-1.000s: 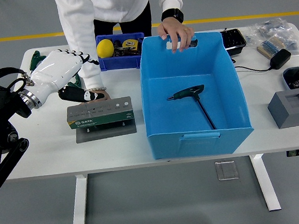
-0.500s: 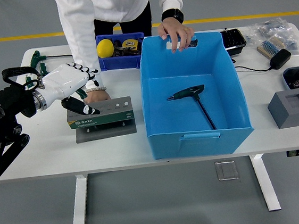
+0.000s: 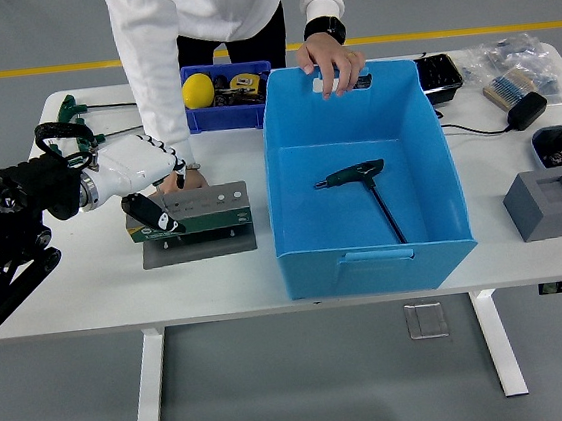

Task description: Lift tool from toolbox,place it in box,lift tool from toolbox,place it in box

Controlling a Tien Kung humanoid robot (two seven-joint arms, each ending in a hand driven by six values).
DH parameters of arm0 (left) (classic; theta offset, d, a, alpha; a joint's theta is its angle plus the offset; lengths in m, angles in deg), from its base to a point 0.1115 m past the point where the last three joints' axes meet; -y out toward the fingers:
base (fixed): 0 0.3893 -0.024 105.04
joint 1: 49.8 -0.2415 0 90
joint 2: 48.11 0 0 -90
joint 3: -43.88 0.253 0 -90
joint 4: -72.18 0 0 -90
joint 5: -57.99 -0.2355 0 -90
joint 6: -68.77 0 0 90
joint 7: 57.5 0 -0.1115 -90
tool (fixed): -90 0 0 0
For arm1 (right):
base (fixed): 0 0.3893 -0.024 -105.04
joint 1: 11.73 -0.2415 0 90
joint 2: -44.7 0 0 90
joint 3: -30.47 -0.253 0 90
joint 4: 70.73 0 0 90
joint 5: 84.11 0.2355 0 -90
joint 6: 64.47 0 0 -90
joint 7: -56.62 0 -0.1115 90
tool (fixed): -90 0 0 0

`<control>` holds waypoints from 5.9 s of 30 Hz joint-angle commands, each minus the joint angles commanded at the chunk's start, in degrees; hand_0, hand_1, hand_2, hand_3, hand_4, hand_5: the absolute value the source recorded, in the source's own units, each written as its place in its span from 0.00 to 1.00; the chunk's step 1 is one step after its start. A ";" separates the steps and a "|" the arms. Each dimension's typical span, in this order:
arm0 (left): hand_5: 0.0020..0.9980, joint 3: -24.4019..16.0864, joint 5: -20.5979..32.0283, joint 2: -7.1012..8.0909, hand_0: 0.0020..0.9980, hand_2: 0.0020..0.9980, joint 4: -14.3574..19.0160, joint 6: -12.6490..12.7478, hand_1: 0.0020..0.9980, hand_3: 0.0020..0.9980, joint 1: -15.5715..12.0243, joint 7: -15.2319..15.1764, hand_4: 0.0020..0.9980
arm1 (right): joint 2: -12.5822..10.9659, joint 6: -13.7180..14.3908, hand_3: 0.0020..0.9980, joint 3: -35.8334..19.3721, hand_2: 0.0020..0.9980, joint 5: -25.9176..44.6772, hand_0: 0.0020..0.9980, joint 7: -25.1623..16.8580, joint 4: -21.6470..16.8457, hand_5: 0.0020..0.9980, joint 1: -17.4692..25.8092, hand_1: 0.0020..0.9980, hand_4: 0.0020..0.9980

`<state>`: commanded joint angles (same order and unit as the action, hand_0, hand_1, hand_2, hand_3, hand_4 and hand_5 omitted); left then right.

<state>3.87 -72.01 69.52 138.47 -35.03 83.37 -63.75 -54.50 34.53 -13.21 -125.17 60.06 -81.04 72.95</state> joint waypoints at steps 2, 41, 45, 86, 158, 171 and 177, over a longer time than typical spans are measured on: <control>0.63 0.32 0.00 -0.02 0.85 0.78 -0.07 -0.45 0.82 0.59 0.22 0.14 1.00 | -0.03 -0.02 0.66 0.05 0.68 0.04 0.61 0.00 0.00 0.95 -0.03 0.58 0.86; 0.66 11.34 0.00 1.00 0.86 0.60 -4.31 -2.12 0.70 0.53 8.93 -1.10 1.00 | -0.61 0.15 0.65 1.49 0.68 0.61 0.61 -0.20 0.00 0.94 -0.57 0.58 0.86; 0.67 11.44 0.00 0.93 0.86 0.53 -4.21 -1.86 0.65 0.48 8.92 -1.27 1.00 | -0.57 0.18 0.66 1.43 0.68 0.48 0.61 -0.15 0.00 0.94 -0.51 0.58 0.86; 0.64 14.37 0.00 2.36 0.70 0.26 -7.70 6.40 0.31 0.30 10.80 -5.72 1.00 | -0.54 0.16 0.65 1.05 0.67 -0.41 0.61 0.24 0.00 0.93 -0.32 0.58 0.86; 0.41 13.90 0.00 2.72 0.07 0.01 -10.65 26.51 0.00 0.10 12.87 -9.15 0.88 | -0.60 0.28 0.65 -0.09 0.67 -1.96 0.61 0.52 0.00 0.93 0.03 0.58 0.86; 0.42 15.78 0.00 4.81 0.07 0.01 -7.77 23.52 0.00 0.10 17.92 -8.23 0.87 | -0.71 0.49 0.65 -0.96 0.66 -2.29 0.61 0.53 0.00 0.93 0.04 0.58 0.86; 0.42 13.71 0.00 5.61 0.07 0.01 -2.61 22.69 0.00 0.10 20.77 -7.06 0.88 | -0.88 0.58 0.65 -1.10 0.66 -2.36 0.61 0.51 0.00 0.93 -0.01 0.57 0.86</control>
<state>17.58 -72.01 75.13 135.86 -12.35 104.15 -70.81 -55.38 35.11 -14.31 -127.52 60.57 -81.04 72.94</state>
